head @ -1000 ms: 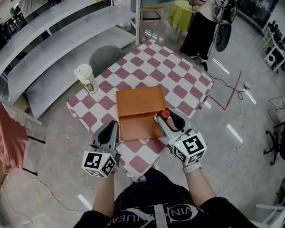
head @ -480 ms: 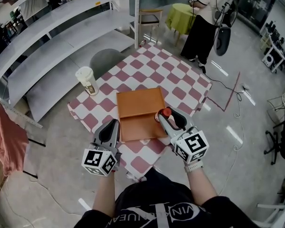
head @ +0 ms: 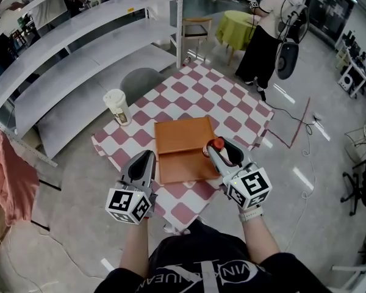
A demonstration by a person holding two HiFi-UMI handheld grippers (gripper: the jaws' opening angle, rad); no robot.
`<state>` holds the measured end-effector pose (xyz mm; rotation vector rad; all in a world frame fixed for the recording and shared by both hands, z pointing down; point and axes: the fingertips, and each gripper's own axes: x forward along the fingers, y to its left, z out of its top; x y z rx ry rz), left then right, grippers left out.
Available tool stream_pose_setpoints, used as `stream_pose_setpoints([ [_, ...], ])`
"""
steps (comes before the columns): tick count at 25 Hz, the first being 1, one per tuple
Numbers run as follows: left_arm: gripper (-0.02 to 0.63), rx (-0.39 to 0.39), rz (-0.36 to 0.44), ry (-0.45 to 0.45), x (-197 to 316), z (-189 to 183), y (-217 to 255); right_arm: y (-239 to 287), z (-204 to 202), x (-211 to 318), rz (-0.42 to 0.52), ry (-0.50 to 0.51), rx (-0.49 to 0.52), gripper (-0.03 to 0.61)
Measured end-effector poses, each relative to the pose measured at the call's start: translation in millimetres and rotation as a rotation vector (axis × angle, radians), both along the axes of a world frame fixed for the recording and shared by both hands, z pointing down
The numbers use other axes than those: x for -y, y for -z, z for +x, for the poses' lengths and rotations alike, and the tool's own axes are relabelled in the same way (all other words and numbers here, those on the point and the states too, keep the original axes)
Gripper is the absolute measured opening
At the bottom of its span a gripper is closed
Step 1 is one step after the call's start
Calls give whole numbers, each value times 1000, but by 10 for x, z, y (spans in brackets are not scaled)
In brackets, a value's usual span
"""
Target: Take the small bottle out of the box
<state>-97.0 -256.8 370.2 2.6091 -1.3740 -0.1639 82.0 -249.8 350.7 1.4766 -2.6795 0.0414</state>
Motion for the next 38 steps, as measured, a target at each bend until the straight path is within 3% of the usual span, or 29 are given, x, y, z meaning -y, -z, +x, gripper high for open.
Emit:
stream_pose_setpoints([
  [38,28,-15,8,6,6,75,23,8,121,-49,11,-16,2,149],
])
